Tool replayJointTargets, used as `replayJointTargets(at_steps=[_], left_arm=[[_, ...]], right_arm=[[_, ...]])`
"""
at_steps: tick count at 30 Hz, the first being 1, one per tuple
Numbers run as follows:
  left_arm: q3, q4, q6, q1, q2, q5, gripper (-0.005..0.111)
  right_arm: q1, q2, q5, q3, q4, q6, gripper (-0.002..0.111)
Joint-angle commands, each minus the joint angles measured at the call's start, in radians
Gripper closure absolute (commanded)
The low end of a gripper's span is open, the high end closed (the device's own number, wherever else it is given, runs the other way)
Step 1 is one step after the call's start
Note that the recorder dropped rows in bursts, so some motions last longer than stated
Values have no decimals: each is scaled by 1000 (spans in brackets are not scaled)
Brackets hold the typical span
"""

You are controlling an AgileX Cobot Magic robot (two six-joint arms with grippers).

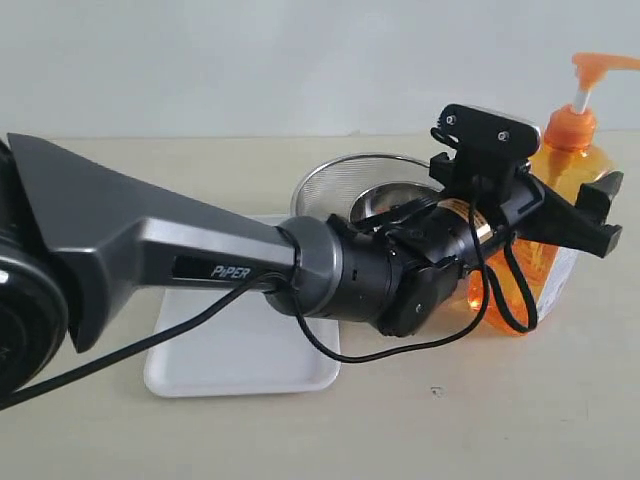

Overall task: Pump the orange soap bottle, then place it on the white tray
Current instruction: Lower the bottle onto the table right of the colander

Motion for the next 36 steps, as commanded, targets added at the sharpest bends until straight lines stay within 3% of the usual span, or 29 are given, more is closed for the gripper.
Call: replayJointTargets(at_steps=[1,15,26,30,36], left_arm=[[-5,-3,-7,-11,-21,5,19],[-2,-59,98,-13,-116,230,19],[5,-67,106,-60,-145,248,19],[82,-67,106,-68,-200,232,19],[273,-95,132,-65,-325,86,19]], right_arm=[[-6,-4,-9,0,0,0,108],[-6,-4,-9,0,0,0,108],[-6,-4,-9,0,0,0,108],[-6,-4,-9,0,0,0,108],[-6,-4,-9,0,0,0,108]])
